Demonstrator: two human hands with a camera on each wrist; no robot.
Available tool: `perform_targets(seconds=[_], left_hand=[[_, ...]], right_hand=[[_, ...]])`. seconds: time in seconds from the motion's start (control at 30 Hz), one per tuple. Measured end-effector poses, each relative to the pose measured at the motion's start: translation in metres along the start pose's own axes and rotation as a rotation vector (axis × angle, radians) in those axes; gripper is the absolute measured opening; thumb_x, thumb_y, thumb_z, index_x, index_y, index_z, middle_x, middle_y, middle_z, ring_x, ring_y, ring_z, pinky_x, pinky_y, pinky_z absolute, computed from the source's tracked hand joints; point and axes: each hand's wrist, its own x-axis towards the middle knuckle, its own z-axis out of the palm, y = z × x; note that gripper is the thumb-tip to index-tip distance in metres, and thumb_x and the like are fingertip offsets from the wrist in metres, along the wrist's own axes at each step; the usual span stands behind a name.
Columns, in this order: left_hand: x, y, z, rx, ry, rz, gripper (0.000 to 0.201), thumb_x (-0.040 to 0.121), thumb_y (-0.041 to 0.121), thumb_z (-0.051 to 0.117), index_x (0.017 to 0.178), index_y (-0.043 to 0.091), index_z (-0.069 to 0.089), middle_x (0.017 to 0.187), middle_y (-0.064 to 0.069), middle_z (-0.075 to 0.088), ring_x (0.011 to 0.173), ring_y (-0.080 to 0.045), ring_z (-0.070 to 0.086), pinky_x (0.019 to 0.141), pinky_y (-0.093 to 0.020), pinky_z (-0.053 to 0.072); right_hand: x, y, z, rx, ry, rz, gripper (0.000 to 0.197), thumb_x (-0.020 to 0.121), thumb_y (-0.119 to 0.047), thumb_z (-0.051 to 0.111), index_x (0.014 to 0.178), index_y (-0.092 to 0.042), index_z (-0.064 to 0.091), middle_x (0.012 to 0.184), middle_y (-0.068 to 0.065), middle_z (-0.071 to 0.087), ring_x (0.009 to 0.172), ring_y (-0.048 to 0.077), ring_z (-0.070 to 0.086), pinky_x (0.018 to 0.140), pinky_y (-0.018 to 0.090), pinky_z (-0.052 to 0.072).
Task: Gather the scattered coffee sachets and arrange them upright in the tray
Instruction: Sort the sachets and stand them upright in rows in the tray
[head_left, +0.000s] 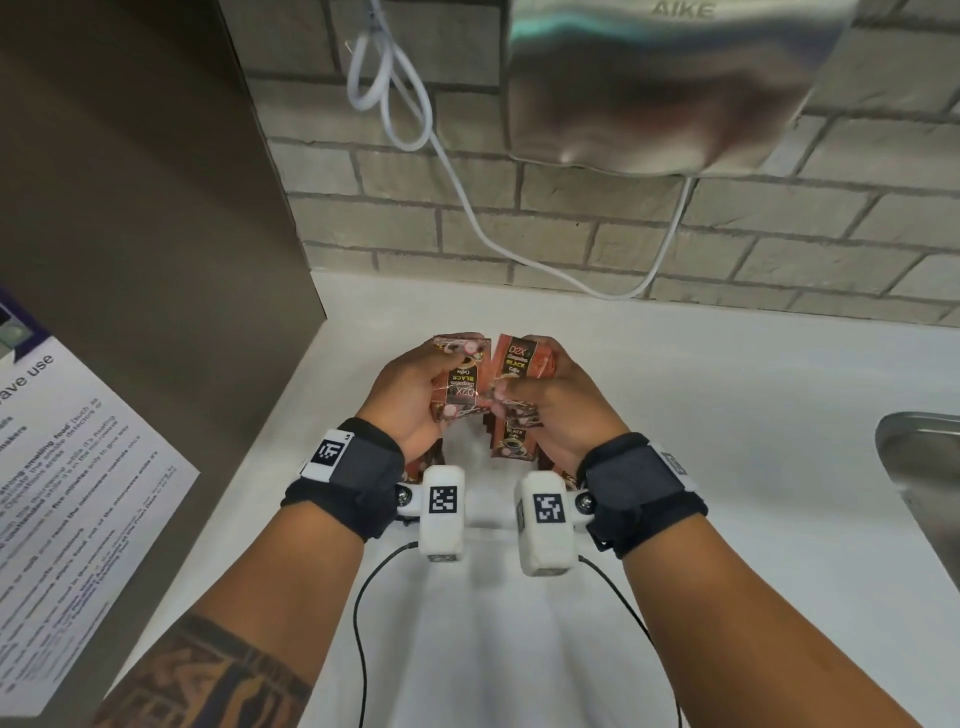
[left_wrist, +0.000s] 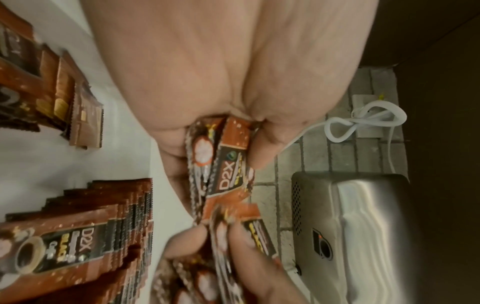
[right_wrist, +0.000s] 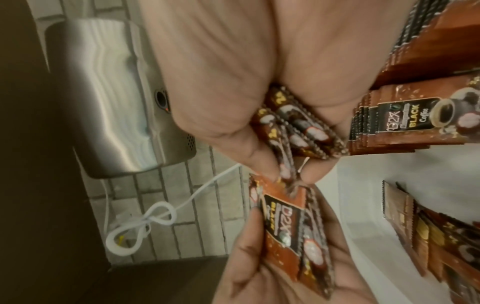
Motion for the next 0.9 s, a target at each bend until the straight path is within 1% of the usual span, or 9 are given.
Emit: perform_targets(seconds=[0.07,0.13,0.23,0.33,0.4,0.47,0.6,0.77,0.9], left_hand=[[-0.002,0.003,0.001,0.103,-0.008,0.03,0.026,0.097,0.0,0.053,0.122,0.0,0.06,0.113,-0.025,0.065,0.09,-0.033,0.067,0.068,-0.031,0.059],[-0.003,0.005,0.0,0.232,-0.014,0.079,0.023,0.097,0.001,0.057,0.119,0.007,0.061,0.107,-0.016,0.067,0.077,-0.018,0.068,0.051,-0.02,0.05],[-0.006,0.006,0.001,0.376,-0.022,0.121,0.03,0.089,0.0,0.069,0.117,0.008,0.062,0.099,-0.012,0.068,0.062,-0.007,0.064,0.044,-0.014,0.039],[-0.008,0.005,0.003,0.403,-0.036,0.127,0.035,0.084,0.002,0.075,0.116,0.004,0.062,0.096,-0.012,0.07,0.065,-0.008,0.066,0.05,-0.013,0.045],[-0.009,0.005,-0.001,0.349,-0.088,0.085,0.042,0.08,0.013,0.082,0.118,0.007,0.064,0.106,-0.024,0.069,0.079,-0.023,0.066,0.07,-0.025,0.05],[-0.011,0.007,-0.004,0.342,-0.133,0.05,0.051,0.076,0.01,0.085,0.123,0.008,0.063,0.116,-0.03,0.066,0.089,-0.032,0.064,0.082,-0.038,0.043],[-0.01,0.015,-0.004,0.391,-0.009,0.14,0.042,0.085,-0.004,0.072,0.124,0.004,0.06,0.098,-0.014,0.066,0.055,-0.007,0.06,0.047,-0.014,0.041],[-0.012,0.015,-0.001,0.574,-0.1,0.196,0.028,0.077,-0.001,0.081,0.102,0.007,0.071,0.087,-0.01,0.072,0.079,-0.02,0.069,0.073,-0.031,0.057],[-0.009,0.013,0.006,0.573,-0.09,0.209,0.015,0.092,0.005,0.068,0.107,0.005,0.069,0.088,-0.018,0.07,0.072,-0.021,0.068,0.073,-0.034,0.057]], right_hand=[[0.0,-0.004,-0.007,0.083,0.002,0.008,0.053,0.08,0.026,0.051,0.119,-0.011,0.051,0.103,0.022,0.061,0.085,0.032,0.064,0.069,0.04,0.049],[0.001,-0.01,-0.012,0.07,-0.012,-0.002,0.059,0.081,0.027,0.047,0.121,-0.016,0.056,0.106,0.02,0.061,0.091,0.031,0.065,0.071,0.039,0.051],[0.0,-0.018,-0.008,-0.104,-0.044,-0.068,0.037,0.089,0.007,0.066,0.119,-0.014,0.062,0.099,0.014,0.062,0.086,0.025,0.066,0.077,0.039,0.055],[0.001,-0.021,-0.005,-0.217,-0.048,-0.095,0.026,0.087,-0.002,0.074,0.111,-0.009,0.067,0.088,0.006,0.069,0.084,0.022,0.067,0.08,0.04,0.057],[0.003,-0.021,-0.009,-0.136,-0.046,-0.085,0.024,0.085,0.003,0.073,0.104,-0.01,0.067,0.089,0.009,0.069,0.085,0.027,0.066,0.082,0.046,0.056],[0.003,-0.022,-0.013,-0.055,-0.019,-0.074,0.027,0.083,0.008,0.071,0.103,-0.01,0.066,0.088,0.011,0.069,0.082,0.029,0.067,0.076,0.04,0.056],[-0.006,-0.025,-0.02,-0.08,-0.111,0.029,0.042,0.082,0.015,0.068,0.119,-0.004,0.06,0.102,0.021,0.065,0.084,0.033,0.065,0.064,0.035,0.058],[-0.016,-0.029,-0.016,-0.357,-0.359,0.233,0.034,0.085,0.002,0.072,0.118,-0.001,0.064,0.099,0.016,0.073,0.085,0.025,0.07,0.075,0.035,0.058],[-0.01,-0.021,-0.015,-0.258,-0.323,0.214,0.043,0.086,0.016,0.061,0.126,0.002,0.058,0.105,0.023,0.07,0.102,0.04,0.068,0.089,0.048,0.055]])
